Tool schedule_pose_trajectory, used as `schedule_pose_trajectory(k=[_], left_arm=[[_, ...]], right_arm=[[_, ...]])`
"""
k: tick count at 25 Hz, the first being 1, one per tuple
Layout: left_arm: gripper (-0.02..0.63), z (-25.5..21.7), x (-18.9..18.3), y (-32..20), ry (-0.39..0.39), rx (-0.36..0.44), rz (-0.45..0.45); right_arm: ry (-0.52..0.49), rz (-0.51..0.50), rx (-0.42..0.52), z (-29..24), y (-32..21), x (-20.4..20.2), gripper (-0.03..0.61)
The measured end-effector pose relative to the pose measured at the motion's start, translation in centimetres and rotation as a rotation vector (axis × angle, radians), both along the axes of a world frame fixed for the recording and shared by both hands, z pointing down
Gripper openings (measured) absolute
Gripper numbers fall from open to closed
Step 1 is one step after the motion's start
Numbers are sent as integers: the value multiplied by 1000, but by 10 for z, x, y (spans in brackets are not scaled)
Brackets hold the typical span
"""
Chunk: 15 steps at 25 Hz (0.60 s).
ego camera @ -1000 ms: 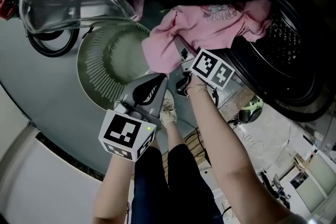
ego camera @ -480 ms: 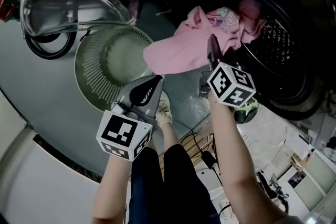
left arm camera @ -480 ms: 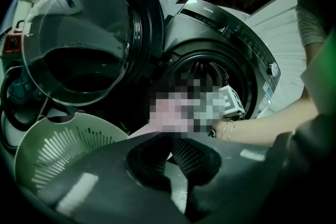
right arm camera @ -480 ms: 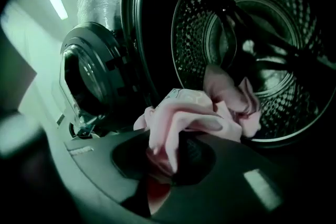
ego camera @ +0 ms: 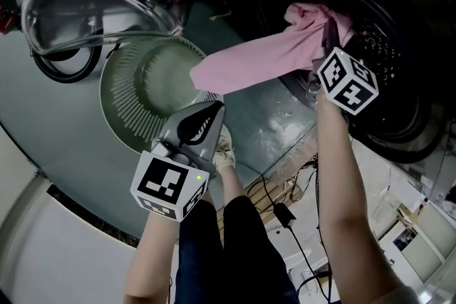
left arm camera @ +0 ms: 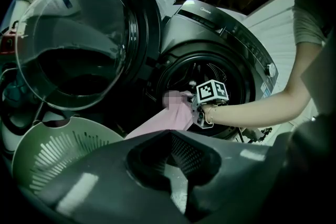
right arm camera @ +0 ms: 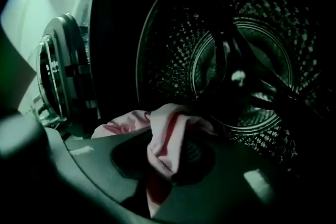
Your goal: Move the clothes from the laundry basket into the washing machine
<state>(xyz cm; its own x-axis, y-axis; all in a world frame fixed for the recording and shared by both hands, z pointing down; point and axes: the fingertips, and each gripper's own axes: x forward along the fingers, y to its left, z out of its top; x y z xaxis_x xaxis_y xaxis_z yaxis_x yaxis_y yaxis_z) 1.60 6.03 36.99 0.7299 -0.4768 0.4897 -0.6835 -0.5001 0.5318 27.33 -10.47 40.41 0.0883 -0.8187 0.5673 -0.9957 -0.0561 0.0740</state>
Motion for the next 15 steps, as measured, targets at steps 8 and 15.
schedule_pose_trajectory(k=[8,15], left_arm=[[3,5,-4,-5,19,-5,3],[3,10,-4,-5,13,-5,4]], right_arm=[[56,198,72,-15,-20,54,81],[-126,190,-55,20,-16,41,276]])
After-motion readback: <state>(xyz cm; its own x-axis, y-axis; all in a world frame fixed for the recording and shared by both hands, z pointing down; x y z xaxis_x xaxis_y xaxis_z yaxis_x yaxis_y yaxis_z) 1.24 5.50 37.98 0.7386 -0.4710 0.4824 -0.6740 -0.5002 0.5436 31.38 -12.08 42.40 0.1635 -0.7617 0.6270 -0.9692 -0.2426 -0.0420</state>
